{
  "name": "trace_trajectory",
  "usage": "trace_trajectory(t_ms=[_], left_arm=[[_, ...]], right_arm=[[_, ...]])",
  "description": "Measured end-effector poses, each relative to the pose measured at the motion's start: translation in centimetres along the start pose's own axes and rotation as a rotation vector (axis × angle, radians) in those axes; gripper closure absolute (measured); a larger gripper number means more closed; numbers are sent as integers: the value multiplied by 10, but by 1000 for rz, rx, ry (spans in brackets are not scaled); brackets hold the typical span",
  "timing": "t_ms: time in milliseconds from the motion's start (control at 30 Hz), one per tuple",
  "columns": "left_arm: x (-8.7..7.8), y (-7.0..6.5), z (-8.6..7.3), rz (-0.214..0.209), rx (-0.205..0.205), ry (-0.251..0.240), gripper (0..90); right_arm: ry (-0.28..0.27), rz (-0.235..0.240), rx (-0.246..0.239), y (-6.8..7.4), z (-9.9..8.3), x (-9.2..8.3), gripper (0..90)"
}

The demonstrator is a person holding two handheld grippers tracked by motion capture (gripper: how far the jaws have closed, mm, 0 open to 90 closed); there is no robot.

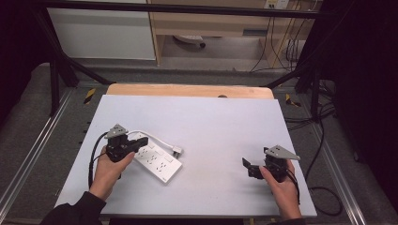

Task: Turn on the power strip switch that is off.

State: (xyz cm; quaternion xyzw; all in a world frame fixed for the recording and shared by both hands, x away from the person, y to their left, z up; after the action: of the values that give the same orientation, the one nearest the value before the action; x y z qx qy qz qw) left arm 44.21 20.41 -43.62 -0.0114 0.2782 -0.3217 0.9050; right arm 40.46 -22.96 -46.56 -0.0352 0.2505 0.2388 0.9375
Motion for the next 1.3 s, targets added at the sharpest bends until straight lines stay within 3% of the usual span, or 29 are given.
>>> trace_trajectory(t_ms=[633, 1300], left_arm=[[10, -1, -9, -1, 24, 42, 898], [30, -13, -16, -38, 66, 105, 898]], right_arm=[[4, 2, 0, 1, 0, 1, 28], [9, 7, -2, 1, -1, 1, 28]])
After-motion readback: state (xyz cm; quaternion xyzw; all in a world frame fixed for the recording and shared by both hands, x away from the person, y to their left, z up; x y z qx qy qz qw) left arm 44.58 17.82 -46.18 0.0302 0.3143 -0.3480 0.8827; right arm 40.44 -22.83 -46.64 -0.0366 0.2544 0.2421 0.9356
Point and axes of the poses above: each handheld gripper's, and its own axes: x roughly forward along the jaws, z roughly out of its top, y roughly to its left, the point moved 6 cm from there along x, roughly forward along the jaws, and after that the axes turned 1 degree about z, right-handed, at the moved point
